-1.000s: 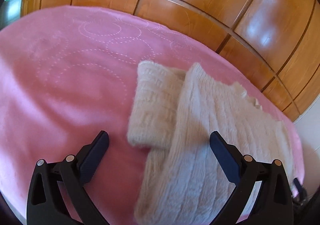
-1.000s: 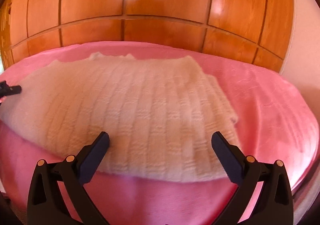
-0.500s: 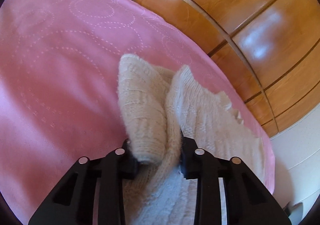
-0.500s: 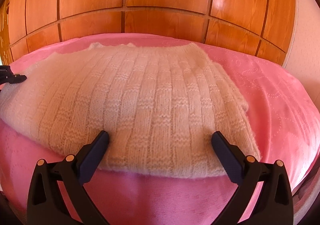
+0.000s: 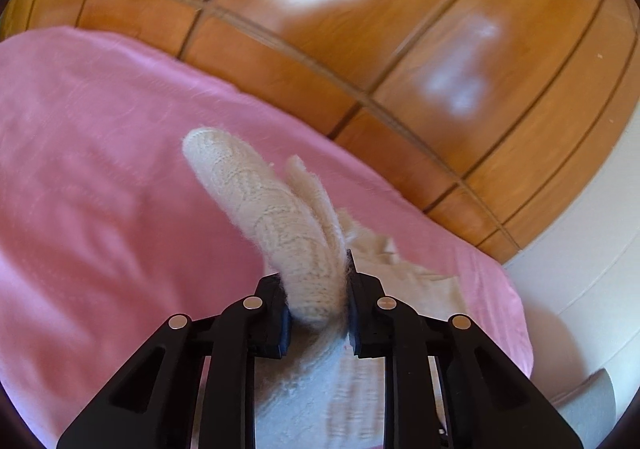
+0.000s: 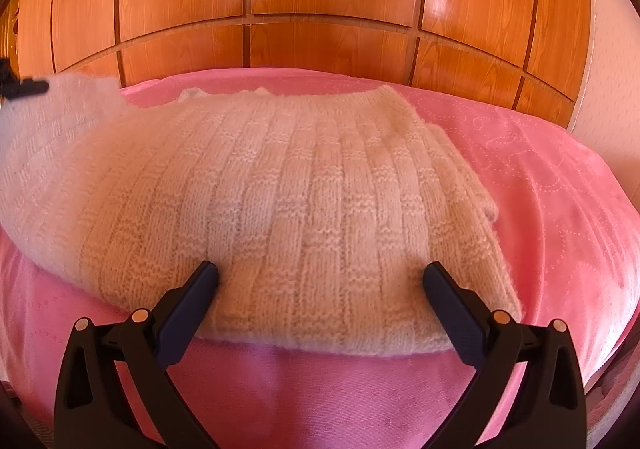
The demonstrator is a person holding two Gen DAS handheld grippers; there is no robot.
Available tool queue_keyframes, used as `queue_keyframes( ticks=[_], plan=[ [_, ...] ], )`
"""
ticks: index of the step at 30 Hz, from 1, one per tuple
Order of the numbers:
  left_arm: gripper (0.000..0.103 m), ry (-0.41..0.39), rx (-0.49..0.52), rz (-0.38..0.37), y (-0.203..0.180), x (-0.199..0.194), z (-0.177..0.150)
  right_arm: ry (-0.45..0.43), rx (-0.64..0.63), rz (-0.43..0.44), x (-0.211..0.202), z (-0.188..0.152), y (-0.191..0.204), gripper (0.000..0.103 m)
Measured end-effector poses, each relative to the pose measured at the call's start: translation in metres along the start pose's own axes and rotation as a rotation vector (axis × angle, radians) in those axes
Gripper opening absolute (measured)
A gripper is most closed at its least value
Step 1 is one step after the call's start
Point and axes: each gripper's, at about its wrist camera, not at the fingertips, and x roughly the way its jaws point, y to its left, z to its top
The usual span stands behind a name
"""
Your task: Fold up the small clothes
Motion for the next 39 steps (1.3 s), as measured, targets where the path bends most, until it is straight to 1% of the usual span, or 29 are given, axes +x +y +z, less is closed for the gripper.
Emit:
queue_keyframes(
  ticks=[2, 5, 10, 12, 13, 14, 15, 16, 17, 18, 19, 20, 22, 23, 29, 32, 34, 35, 36, 37, 38, 39],
  plan=[
    [0.019, -0.006, 0.010, -0.018, -0.009, -0.001, 0.002, -0.003, -0.012, 0.006, -0.003, 0.003, -0.001, 0.101],
    [0.019, -0.011, 0.030, -0.044, -0.021, -0.002, 0.003, -0.036, -0.012, 0.002, -0.009, 0.007, -0.005, 0.101],
    [0.018, 0.003, 0.061, -0.079, -0.039, 0.003, 0.004, -0.075, 0.054, -0.060, -0.020, 0.015, -0.024, 0.101],
    [0.018, 0.013, 0.068, -0.098, -0.047, 0.006, 0.004, -0.076, 0.089, -0.112, -0.021, 0.017, -0.036, 0.101],
    [0.018, 0.018, 0.073, -0.108, -0.051, 0.008, 0.004, -0.063, 0.096, -0.156, -0.020, 0.017, -0.041, 0.101],
    [0.018, 0.021, 0.078, -0.115, -0.055, 0.008, 0.004, -0.037, 0.094, -0.212, -0.016, 0.017, -0.046, 0.101],
    [0.017, 0.025, 0.090, -0.122, -0.060, 0.010, 0.004, 0.012, 0.080, -0.279, -0.007, 0.015, -0.050, 0.101],
    [0.017, 0.027, 0.104, -0.130, -0.067, 0.012, 0.003, 0.050, 0.068, -0.302, 0.000, 0.010, -0.053, 0.101],
    [0.017, 0.029, 0.124, -0.142, -0.074, 0.015, 0.002, 0.052, 0.067, -0.273, 0.006, 0.006, -0.055, 0.101],
    [0.017, 0.031, 0.145, -0.150, -0.080, 0.018, 0.001, 0.014, 0.095, -0.242, 0.005, 0.001, -0.058, 0.101],
    [0.017, 0.032, 0.164, -0.154, -0.085, 0.020, 0.000, -0.002, 0.114, -0.229, 0.004, -0.002, -0.060, 0.101],
    [0.016, 0.039, 0.193, -0.161, -0.094, 0.024, -0.003, -0.014, 0.128, -0.225, 0.003, -0.005, -0.060, 0.101],
    [0.015, 0.054, 0.214, -0.180, -0.106, 0.033, -0.006, -0.024, 0.151, -0.222, 0.002, -0.007, -0.059, 0.101],
    [0.012, 0.066, 0.221, -0.196, -0.113, 0.037, -0.008, -0.024, 0.156, -0.219, 0.001, -0.008, -0.059, 0.101],
    [0.012, 0.129, 0.282, -0.261, -0.148, 0.065, -0.020, -0.027, 0.193, -0.183, -0.002, -0.010, -0.068, 0.101],
    [0.012, 0.183, 0.295, -0.292, -0.166, 0.084, -0.033, -0.027, 0.198, -0.171, 0.001, -0.009, -0.073, 0.101],
    [0.012, 0.200, 0.320, -0.289, -0.174, 0.091, -0.042, -0.029, 0.202, -0.164, 0.000, -0.009, -0.075, 0.101],
    [0.012, 0.208, 0.347, -0.270, -0.178, 0.096, -0.047, -0.030, 0.204, -0.160, 0.000, -0.009, -0.075, 0.101],
    [0.012, 0.231, 0.406, -0.218, -0.184, 0.105, -0.057, -0.031, 0.209, -0.153, -0.001, -0.010, -0.076, 0.101],
    [0.014, 0.251, 0.450, -0.182, -0.187, 0.111, -0.065, -0.031, 0.212, -0.148, 0.000, -0.009, -0.078, 0.101],
    [0.022, 0.270, 0.477, -0.164, -0.189, 0.115, -0.072, -0.032, 0.214, -0.145, -0.001, -0.010, -0.078, 0.101],
    [0.026, 0.308, 0.480, -0.177, -0.187, 0.119, -0.078, -0.033, 0.215, -0.141, -0.002, -0.011, -0.078, 0.101]
  ],
)
